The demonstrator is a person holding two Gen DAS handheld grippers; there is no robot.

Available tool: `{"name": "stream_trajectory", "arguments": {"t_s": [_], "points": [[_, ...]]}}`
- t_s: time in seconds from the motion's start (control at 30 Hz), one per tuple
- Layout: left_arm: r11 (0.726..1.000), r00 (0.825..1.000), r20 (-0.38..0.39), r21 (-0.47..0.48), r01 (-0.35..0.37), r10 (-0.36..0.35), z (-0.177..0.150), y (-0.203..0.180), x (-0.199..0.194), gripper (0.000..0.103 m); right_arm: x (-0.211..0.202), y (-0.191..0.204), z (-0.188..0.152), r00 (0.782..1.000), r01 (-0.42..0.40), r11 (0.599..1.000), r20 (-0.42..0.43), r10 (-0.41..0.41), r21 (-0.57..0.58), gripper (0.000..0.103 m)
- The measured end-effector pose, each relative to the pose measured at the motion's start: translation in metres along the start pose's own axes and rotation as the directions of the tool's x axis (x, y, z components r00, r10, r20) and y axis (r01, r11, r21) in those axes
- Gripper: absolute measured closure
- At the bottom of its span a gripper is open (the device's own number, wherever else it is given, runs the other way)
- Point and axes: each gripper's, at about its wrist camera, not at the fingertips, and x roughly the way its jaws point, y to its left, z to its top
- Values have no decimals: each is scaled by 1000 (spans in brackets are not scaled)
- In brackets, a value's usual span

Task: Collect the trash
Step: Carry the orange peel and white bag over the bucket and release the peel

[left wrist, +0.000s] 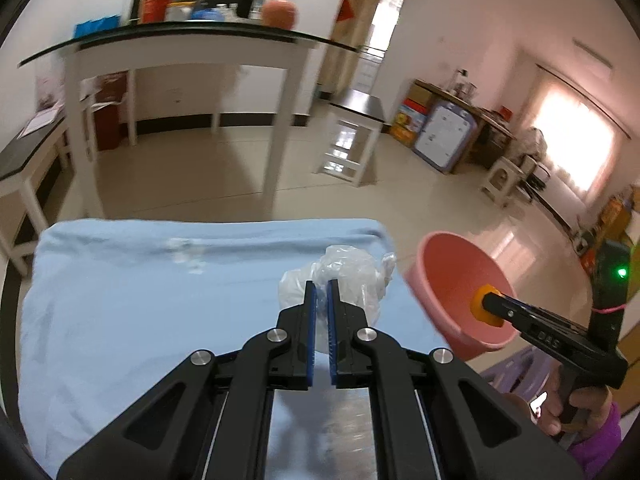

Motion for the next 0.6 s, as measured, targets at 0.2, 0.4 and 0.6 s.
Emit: {"name": "stream_trajectory", "arguments": {"t_s": [0.2,0.4,0.6], "points": [[996,999,-24,69,48,-46,5,-45,17,98,-10,-42,-2,999,37,996,25,-40,79,88],[992,997,-39,97,75,-71,4,-68,30,98,-12,-67,-4,997,59,992,34,-63,113,88],[992,997,-47,101,69,-65,4,-73,35,98,-5,-83,-5,995,89,988,29,-94,129,87]]}}
